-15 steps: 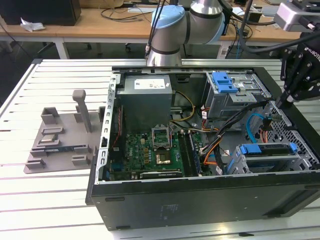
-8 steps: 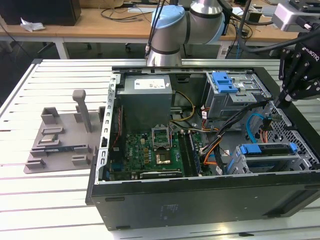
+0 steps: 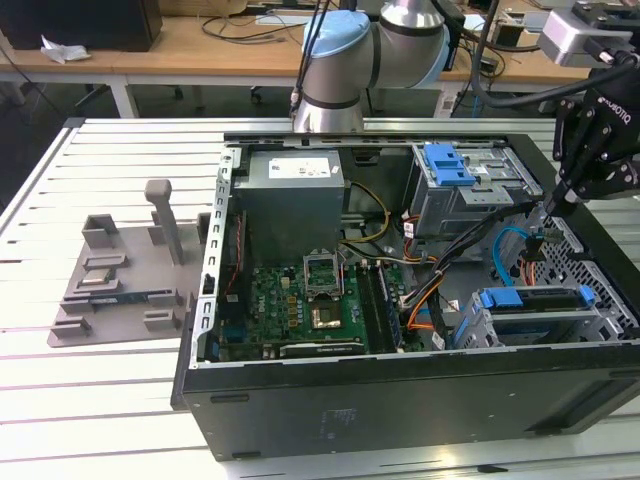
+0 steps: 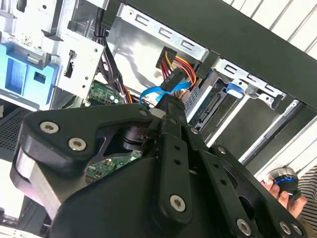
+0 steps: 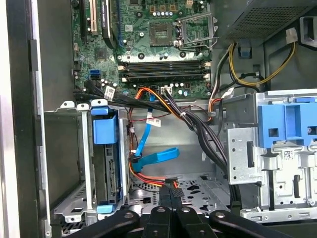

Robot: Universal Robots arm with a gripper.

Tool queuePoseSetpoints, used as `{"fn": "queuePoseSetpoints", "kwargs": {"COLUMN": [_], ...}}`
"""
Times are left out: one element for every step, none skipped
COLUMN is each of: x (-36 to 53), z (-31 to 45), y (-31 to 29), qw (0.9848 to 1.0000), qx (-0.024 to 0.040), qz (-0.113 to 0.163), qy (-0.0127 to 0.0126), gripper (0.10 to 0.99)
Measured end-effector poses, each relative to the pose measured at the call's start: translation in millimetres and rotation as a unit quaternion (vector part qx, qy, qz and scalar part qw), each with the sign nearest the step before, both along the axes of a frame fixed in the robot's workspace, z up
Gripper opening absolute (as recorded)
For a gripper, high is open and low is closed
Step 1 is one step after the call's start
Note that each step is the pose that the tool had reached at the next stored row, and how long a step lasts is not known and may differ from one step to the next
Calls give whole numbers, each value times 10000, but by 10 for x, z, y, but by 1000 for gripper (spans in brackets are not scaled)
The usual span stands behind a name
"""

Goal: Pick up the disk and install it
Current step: 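Insert the first disk wire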

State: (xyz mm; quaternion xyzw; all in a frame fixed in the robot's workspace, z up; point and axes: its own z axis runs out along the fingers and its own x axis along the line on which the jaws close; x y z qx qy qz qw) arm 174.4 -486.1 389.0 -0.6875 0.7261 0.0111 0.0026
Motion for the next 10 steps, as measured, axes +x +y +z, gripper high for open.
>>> {"fn": "queuePoseSetpoints", "kwargs": {"x": [0, 0, 3, 9, 14, 22, 32, 45, 55, 68], "z": [-6, -7, -11, -18, -24, -29, -34, -41, -46, -55], "y": [2, 2, 2, 2, 2, 2, 2, 1, 2, 2], "qw": [10000, 10000, 10000, 10000, 10000, 10000, 10000, 10000, 10000, 10000], "qx": [0, -1, -1, 0, -2, -6, -11, -14, -16, -17], "qz": [0, 0, 0, 1, 0, 0, 0, 0, 0, 0], "qy": [0, 0, 0, 0, 0, 0, 0, 0, 0, 0], "gripper": [106, 106, 106, 106, 106, 106, 106, 106, 106, 106]}}
